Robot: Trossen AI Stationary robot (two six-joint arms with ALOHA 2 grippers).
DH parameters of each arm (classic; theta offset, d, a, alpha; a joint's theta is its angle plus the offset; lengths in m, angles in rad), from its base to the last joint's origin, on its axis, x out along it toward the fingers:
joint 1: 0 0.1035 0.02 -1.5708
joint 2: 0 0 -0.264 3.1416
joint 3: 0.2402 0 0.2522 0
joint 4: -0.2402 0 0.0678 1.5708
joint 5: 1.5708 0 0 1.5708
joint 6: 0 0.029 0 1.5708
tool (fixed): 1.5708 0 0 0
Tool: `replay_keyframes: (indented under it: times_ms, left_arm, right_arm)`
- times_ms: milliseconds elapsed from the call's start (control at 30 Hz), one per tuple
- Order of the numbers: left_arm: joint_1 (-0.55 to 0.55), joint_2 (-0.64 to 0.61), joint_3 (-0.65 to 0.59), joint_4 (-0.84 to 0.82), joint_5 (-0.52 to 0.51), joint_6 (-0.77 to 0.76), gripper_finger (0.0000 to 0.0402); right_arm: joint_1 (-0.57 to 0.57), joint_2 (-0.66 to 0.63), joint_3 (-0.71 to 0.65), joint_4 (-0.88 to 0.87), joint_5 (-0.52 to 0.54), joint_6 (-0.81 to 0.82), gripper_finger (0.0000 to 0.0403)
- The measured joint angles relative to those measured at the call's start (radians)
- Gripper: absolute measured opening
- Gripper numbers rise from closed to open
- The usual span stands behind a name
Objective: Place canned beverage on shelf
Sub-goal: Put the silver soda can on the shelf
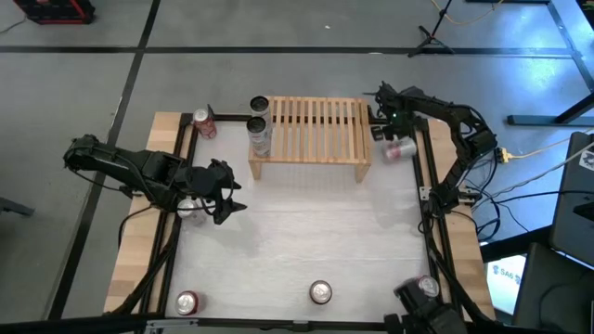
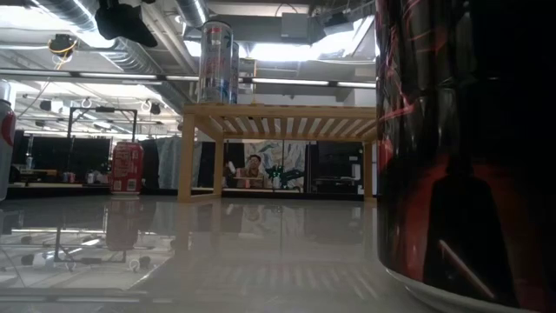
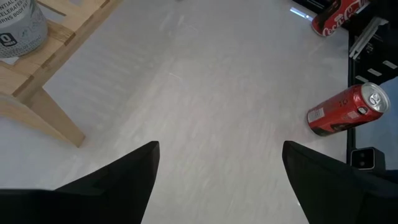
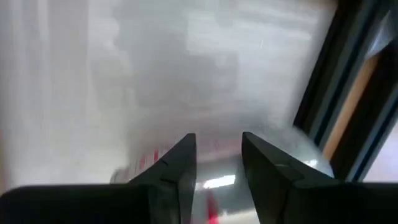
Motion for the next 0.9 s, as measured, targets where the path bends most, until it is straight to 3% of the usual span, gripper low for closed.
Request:
replay_keyframes:
  times_ms: [367, 600, 700, 800, 900]
  left_arm:
    - [0.000, 0.000, 0.000, 0.000, -0.003, 0.000, 0.0330]
    - [0.000, 0.000, 0.000, 0.000, -0.003, -0.001, 0.0330]
    - [0.000, 0.000, 0.000, 0.000, -0.003, -0.002, 0.0330]
    - [0.000, 0.000, 0.000, 0.021, -0.015, 0.005, 0.0330]
    - [0.000, 0.000, 0.000, 0.063, -0.031, 0.024, 0.0330]
  right_arm:
    - [0.055, -0.105, 0.001, -0.262, -0.109, -0.029, 0.0122]
    - [0.193, -0.307, 0.001, -0.407, -0.102, -0.028, 0.0122]
    - [0.276, -0.407, -0.030, -0.383, -0.072, 0.023, 0.0122]
    - [0.327, -0.486, -0.121, -0.259, 0.069, 0.144, 0.0122]
    - [0.340, -0.539, -0.250, -0.133, 0.125, 0.223, 0.0122]
